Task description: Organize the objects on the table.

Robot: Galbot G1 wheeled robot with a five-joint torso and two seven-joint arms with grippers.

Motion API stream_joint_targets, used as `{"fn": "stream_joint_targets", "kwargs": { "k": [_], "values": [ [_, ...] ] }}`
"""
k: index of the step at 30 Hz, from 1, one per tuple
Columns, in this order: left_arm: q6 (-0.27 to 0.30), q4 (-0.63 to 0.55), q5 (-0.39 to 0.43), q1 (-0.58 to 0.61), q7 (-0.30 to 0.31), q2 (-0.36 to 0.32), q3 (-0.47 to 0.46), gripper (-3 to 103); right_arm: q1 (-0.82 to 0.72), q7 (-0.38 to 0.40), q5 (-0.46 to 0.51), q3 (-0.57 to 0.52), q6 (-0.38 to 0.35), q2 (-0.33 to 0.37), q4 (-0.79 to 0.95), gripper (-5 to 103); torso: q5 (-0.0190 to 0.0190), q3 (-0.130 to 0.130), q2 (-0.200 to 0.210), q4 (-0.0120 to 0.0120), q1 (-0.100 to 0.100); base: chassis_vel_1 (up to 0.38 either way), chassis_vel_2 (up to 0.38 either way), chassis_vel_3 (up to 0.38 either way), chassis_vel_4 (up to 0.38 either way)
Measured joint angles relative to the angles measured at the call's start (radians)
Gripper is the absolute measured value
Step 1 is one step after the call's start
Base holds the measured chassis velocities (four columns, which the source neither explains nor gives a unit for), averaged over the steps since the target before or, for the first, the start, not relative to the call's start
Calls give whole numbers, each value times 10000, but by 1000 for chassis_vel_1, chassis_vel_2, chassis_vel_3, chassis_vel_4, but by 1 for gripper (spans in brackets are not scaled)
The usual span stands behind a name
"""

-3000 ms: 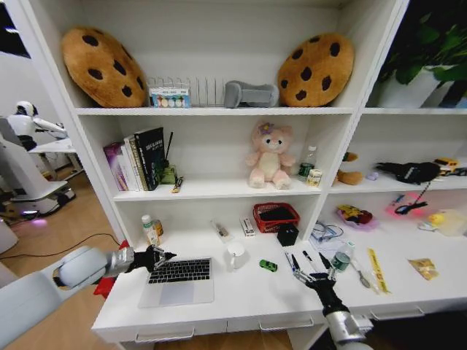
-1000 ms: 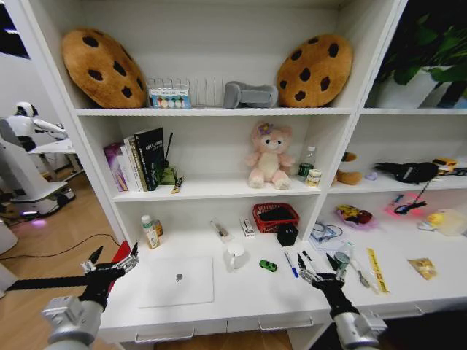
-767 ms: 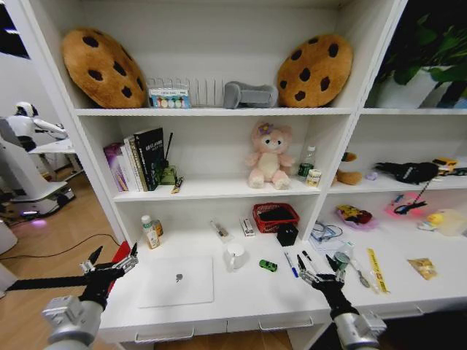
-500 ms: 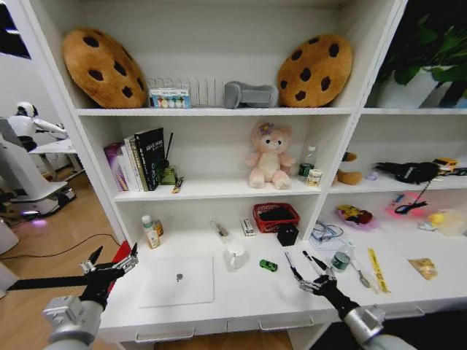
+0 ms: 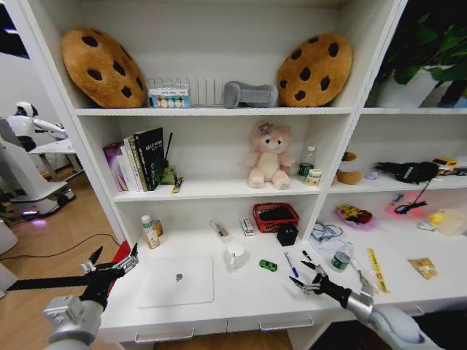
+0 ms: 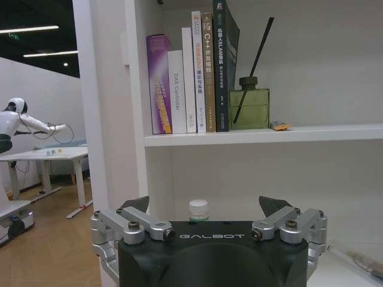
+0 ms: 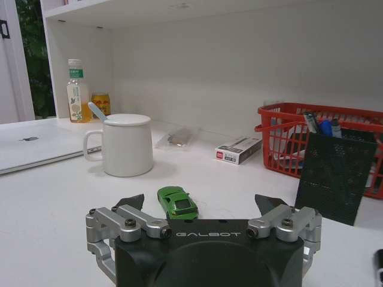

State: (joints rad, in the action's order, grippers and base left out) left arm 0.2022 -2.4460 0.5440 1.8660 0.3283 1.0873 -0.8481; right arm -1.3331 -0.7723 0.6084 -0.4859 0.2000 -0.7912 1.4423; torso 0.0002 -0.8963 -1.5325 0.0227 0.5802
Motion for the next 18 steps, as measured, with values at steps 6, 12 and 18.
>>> {"fn": "stream_joint_targets", "kwargs": {
  "k": [6,12,18],
  "values": [
    [-1,3,1,-1,0,-3,1,100,1459,39,-375,1218,-190,-141,-419,100,-2,0,0,-2,0,0,0,0,0],
    [-4,3,1,-2,1,-4,2,100,2478,-279,-605,2311,-416,-101,-940,100,-3,1,0,-2,0,0,0,0,0],
    [-8,3,0,-2,1,-4,2,100,2863,-608,-715,2802,-513,-58,-1276,100,-2,1,-1,0,0,0,0,0,0]
  ]
}}
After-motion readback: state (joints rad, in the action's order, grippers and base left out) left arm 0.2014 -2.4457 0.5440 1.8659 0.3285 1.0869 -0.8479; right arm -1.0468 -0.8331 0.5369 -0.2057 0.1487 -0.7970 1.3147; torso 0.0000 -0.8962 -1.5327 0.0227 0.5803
